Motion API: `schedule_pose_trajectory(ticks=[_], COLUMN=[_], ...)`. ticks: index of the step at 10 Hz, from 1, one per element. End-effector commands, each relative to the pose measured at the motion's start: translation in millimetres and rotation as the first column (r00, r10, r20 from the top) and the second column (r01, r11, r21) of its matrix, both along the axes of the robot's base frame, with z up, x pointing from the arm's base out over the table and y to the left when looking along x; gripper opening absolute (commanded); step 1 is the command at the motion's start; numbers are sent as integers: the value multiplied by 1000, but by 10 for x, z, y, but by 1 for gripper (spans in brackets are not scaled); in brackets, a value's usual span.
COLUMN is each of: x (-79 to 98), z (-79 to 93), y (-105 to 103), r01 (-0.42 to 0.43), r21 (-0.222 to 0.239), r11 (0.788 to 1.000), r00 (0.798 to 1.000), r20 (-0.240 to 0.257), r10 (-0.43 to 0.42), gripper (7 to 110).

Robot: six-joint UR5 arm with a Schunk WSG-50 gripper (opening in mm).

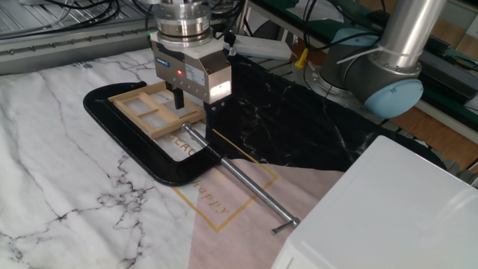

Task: Close a sliding window

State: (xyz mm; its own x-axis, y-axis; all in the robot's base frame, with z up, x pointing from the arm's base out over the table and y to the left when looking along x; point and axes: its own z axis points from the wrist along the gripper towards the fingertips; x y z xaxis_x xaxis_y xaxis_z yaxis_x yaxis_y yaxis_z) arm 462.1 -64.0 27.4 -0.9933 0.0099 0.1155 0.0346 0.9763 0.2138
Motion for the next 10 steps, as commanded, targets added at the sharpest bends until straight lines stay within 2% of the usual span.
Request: schedule_pose_trajectory(ticks=[1, 2, 5, 10], x=[13, -47, -129, -171], z=[-61, -91, -130, -104], y=[30, 46, 21, 42], r01=[8, 4, -20, -22], r21=[40, 60, 77, 86], r11=[999, 998, 997, 996], r00=[1000, 1000, 1000, 1000], r20=[3, -8, -8, -15], r10=[-8, -3, 21, 23], gripper=[88, 88, 88, 88])
